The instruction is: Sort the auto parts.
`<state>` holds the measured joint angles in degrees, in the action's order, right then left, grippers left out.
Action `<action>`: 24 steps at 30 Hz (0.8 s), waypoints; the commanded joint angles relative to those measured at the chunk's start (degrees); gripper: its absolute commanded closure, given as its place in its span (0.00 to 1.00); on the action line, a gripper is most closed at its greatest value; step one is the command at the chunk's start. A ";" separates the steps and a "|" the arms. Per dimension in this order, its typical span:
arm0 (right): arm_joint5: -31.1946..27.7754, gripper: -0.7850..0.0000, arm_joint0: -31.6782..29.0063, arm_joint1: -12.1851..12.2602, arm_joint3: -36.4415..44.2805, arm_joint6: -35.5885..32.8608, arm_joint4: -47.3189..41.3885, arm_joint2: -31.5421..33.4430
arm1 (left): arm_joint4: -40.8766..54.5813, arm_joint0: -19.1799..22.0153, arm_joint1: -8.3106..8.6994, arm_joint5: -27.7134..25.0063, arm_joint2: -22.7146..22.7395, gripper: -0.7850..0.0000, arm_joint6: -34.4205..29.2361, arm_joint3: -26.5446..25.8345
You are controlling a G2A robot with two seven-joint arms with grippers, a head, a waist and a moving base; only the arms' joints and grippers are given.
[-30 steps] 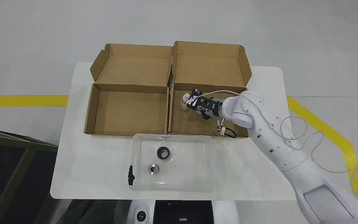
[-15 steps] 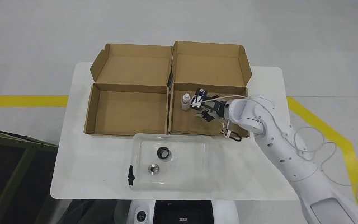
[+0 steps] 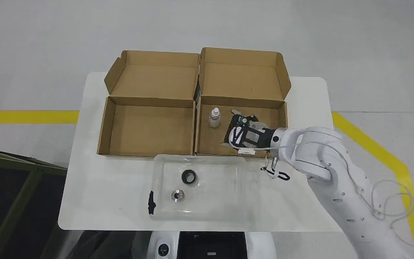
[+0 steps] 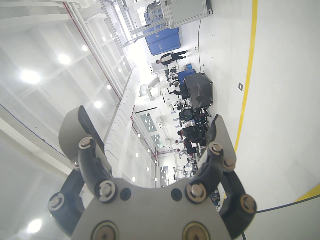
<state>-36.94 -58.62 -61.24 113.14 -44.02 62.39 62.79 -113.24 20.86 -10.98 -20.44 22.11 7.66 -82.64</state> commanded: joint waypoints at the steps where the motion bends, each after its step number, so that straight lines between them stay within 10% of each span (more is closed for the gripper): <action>1: -0.07 0.22 -1.14 0.05 2.06 0.64 0.71 -0.56 | 0.00 0.00 0.00 0.00 0.00 0.00 0.00 0.00; 24: 0.51 0.18 1.23 -3.34 1.78 3.09 8.01 -20.42 | 0.00 0.00 0.00 0.00 0.00 0.00 0.00 0.00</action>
<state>-36.56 -57.67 -64.39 115.26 -40.67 70.03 43.14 -113.24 20.86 -10.98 -20.44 22.11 7.66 -82.64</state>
